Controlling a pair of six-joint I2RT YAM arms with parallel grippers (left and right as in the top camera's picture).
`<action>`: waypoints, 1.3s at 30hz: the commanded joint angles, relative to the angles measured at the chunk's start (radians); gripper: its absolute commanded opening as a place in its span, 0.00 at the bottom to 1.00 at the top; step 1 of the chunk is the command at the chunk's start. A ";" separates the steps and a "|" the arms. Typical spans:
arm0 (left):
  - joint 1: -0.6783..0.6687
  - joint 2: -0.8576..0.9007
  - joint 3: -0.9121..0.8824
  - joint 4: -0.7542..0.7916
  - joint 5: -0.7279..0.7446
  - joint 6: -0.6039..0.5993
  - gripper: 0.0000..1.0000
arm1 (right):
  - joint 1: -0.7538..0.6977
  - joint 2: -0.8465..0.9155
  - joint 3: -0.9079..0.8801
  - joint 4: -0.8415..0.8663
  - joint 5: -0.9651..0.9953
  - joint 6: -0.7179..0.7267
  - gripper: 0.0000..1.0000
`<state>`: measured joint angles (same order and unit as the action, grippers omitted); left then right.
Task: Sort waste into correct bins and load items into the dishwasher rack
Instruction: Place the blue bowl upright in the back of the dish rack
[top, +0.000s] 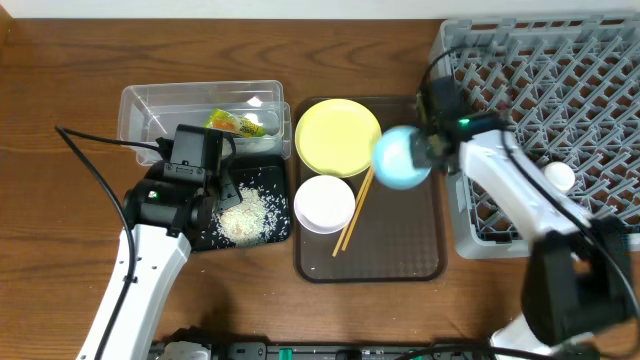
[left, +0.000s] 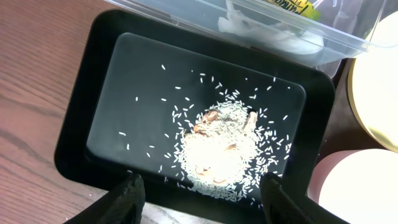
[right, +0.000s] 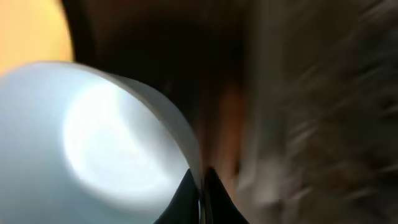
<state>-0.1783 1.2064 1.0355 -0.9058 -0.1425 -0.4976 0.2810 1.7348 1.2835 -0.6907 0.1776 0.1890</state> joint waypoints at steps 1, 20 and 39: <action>0.005 0.004 0.016 -0.002 -0.026 -0.005 0.62 | -0.037 -0.127 0.057 0.083 0.178 -0.077 0.01; 0.005 0.004 0.016 -0.003 -0.023 -0.005 0.62 | -0.167 0.034 0.056 1.086 0.558 -0.895 0.02; 0.005 0.004 0.016 -0.018 -0.023 -0.005 0.63 | -0.159 0.356 0.056 1.213 0.587 -0.928 0.01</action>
<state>-0.1783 1.2064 1.0370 -0.9173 -0.1493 -0.4976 0.1066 2.0777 1.3342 0.5293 0.7341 -0.7456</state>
